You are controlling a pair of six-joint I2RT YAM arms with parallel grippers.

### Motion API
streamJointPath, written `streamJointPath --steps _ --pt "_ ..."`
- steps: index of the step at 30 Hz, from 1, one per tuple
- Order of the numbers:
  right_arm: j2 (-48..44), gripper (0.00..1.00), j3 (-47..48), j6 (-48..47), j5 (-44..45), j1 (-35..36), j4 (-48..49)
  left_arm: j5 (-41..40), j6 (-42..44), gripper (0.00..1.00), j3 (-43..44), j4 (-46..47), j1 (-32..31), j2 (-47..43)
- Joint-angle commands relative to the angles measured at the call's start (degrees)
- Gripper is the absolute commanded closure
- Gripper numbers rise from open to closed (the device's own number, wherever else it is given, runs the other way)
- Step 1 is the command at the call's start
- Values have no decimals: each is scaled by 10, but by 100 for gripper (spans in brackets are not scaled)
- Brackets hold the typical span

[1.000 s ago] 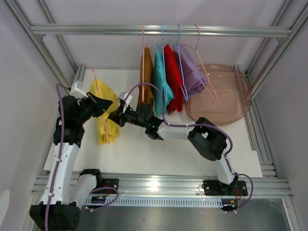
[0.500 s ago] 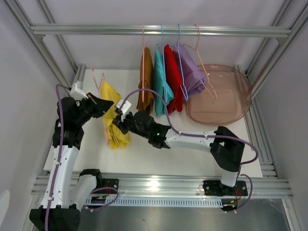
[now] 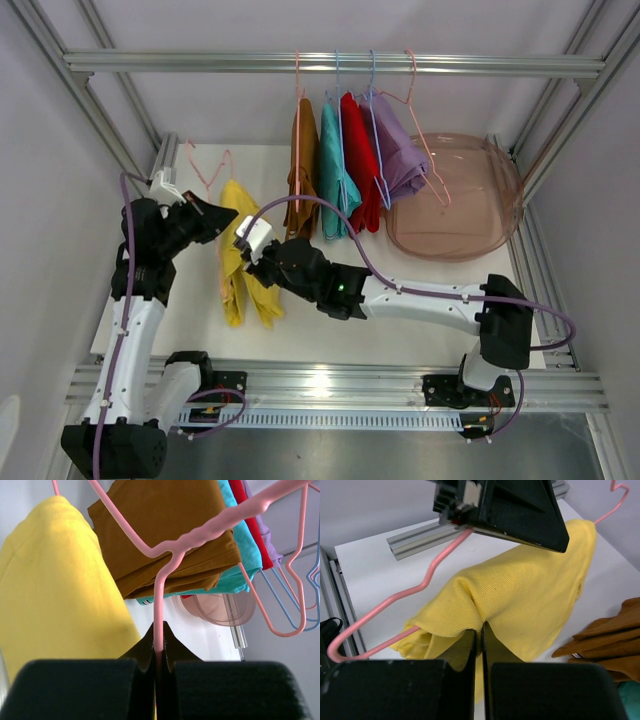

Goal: Remove the trousers from the hanger

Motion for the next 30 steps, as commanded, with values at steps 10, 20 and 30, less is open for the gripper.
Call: streamJointPath --steps 10,20,30 --pt "-80 100 236 -122 127 54 -105 8 31 100 21 67 5 20" --pt "-152 100 279 -212 248 108 -158 10 31 99 20 66 5 28" --pt "-273 100 215 -274 357 159 -120 12 35 100 22 62 3 37"
